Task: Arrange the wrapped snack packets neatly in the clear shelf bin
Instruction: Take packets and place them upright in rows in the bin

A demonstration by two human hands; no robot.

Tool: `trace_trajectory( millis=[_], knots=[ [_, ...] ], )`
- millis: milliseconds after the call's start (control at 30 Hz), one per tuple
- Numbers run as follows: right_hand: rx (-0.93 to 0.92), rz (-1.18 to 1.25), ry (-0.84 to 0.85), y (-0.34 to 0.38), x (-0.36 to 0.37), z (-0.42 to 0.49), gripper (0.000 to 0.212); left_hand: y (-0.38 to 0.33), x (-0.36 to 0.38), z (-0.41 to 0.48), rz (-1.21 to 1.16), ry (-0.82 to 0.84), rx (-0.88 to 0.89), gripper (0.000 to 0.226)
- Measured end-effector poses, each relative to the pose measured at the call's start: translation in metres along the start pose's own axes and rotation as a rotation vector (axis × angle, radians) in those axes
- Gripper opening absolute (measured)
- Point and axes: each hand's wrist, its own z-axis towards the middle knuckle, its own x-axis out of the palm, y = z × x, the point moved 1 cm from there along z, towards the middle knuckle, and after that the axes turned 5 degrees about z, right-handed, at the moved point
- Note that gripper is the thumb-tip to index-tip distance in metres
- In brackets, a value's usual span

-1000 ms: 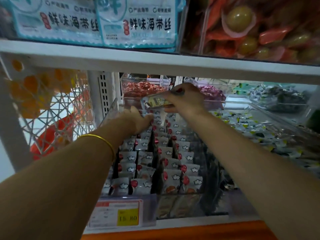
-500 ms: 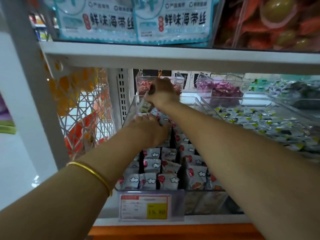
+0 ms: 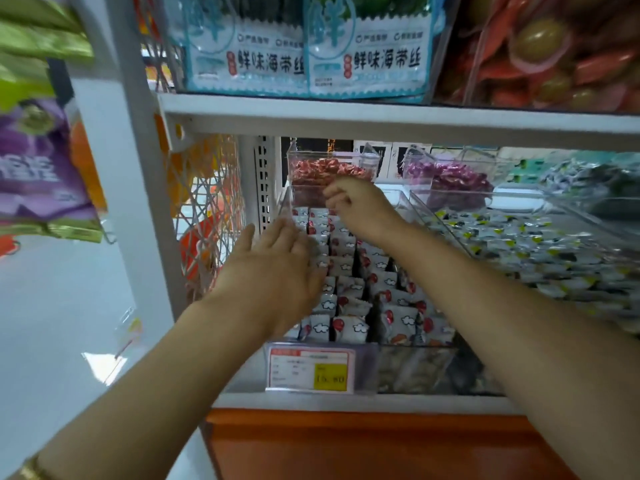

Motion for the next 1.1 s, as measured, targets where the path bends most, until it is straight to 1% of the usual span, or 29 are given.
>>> trace_trajectory(
  millis=[100,200,300,367,433,533,600,633,700,800,867,900,967,1033,1100],
  knots=[
    [-0.012,0.076,-0.011,0.007,-0.01,-0.047,0.019,-0.004,0.008,-0.021,-0.102,-0.078,-0.04,0.061],
    [-0.043,0.089,0.021,0.015,-0.013,-0.09,0.015,-0.01,0.014,-0.04,-0.199,-0.169,-0.06,0.066],
    [-0.069,0.008,0.095,0.023,-0.013,-0.117,0.012,-0.012,0.018,-0.051,-0.266,-0.233,-0.096,0.069],
    [-0.133,-0.059,0.11,0.03,-0.012,-0.124,0.009,-0.014,0.023,-0.054,-0.303,-0.257,-0.102,0.069],
    [-0.196,-0.195,0.111,0.035,-0.006,-0.126,0.011,-0.014,0.027,-0.055,-0.342,-0.28,-0.095,0.067],
    [-0.184,-0.365,0.129,0.037,0.007,-0.126,0.014,-0.013,0.031,-0.055,-0.407,-0.323,-0.079,0.068],
    [-0.195,-0.401,0.143,0.038,0.012,-0.125,0.012,-0.012,0.034,-0.053,-0.437,-0.353,-0.068,0.067],
    [-0.203,-0.372,0.136,0.038,0.013,-0.125,0.011,-0.011,0.035,-0.052,-0.451,-0.361,-0.059,0.066],
    [-0.178,-0.205,0.099,0.038,0.008,-0.125,0.01,-0.01,0.037,-0.051,-0.512,-0.374,-0.033,0.064],
    [-0.078,0.147,0.01,0.038,-0.008,-0.127,0.009,-0.01,0.032,-0.052,-0.768,-0.421,-0.041,0.06],
    [-0.034,0.304,-0.079,0.039,-0.021,-0.13,0.013,-0.01,0.024,-0.054,-0.912,-0.489,-0.075,0.058],
    [-0.014,0.361,-0.124,0.04,-0.027,-0.132,0.015,-0.011,0.018,-0.055,-0.918,-0.522,-0.07,0.057],
    [0.017,0.475,-0.199,0.041,-0.04,-0.136,0.016,-0.015,0.008,-0.057,-0.828,-0.547,-0.007,0.056],
    [0.037,0.658,-0.248,0.04,-0.051,-0.141,0.015,-0.021,0.0,-0.06,-0.722,-0.529,0.039,0.058],
    [0.076,0.868,-0.245,0.038,-0.058,-0.147,0.014,-0.027,-0.006,-0.063,-0.717,-0.493,0.031,0.055]
  ],
)
